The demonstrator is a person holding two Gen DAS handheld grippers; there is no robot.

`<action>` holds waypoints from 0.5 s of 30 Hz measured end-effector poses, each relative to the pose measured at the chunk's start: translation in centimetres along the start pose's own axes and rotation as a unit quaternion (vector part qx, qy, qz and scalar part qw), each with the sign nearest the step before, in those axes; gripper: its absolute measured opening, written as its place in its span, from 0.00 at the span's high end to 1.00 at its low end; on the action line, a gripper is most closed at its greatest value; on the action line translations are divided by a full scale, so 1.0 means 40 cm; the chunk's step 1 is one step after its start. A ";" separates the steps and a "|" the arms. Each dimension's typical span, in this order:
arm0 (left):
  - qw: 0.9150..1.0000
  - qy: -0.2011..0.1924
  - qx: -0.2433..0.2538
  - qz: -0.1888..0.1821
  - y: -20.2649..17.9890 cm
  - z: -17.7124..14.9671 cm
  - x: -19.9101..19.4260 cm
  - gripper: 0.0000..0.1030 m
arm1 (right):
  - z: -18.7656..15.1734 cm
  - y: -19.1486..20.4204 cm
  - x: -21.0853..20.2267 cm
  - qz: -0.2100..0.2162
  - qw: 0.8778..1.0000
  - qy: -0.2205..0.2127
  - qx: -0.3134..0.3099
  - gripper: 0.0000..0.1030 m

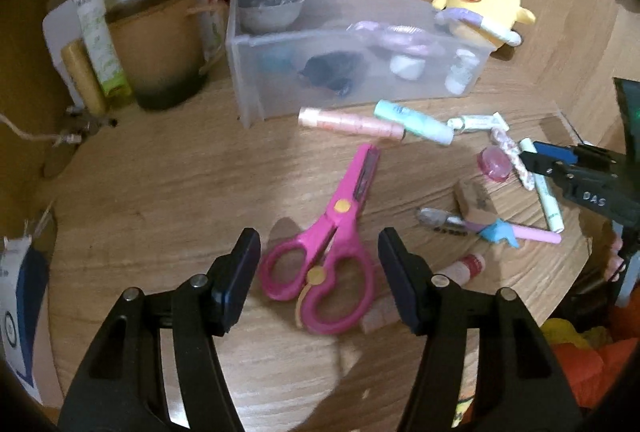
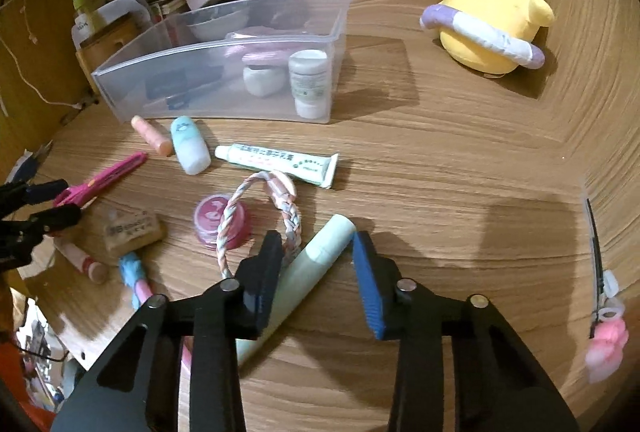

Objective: Organize objects
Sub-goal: 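Grasp the pink scissors with the left tool while the right tool grasps the pale green tube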

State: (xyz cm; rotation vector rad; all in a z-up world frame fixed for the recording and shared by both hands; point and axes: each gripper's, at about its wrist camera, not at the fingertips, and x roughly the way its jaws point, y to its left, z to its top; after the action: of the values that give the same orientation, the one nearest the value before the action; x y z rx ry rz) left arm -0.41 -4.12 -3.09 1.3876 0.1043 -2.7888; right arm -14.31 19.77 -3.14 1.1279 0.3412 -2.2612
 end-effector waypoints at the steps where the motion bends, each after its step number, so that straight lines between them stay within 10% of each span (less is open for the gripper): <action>1: 1.000 -0.001 0.004 0.000 0.000 0.005 0.000 0.39 | -0.001 0.000 0.000 -0.002 1.000 -0.002 -0.002 0.69; 15: 0.999 0.008 0.039 0.002 -0.015 0.028 0.080 0.52 | -0.032 0.022 -0.042 -0.001 1.000 0.013 0.002 0.63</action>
State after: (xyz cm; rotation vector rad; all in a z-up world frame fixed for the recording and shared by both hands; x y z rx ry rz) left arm -3.27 -3.59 -4.94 1.4259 -0.0074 -2.8069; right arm -12.14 20.30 -2.55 1.1600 0.3483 -2.2512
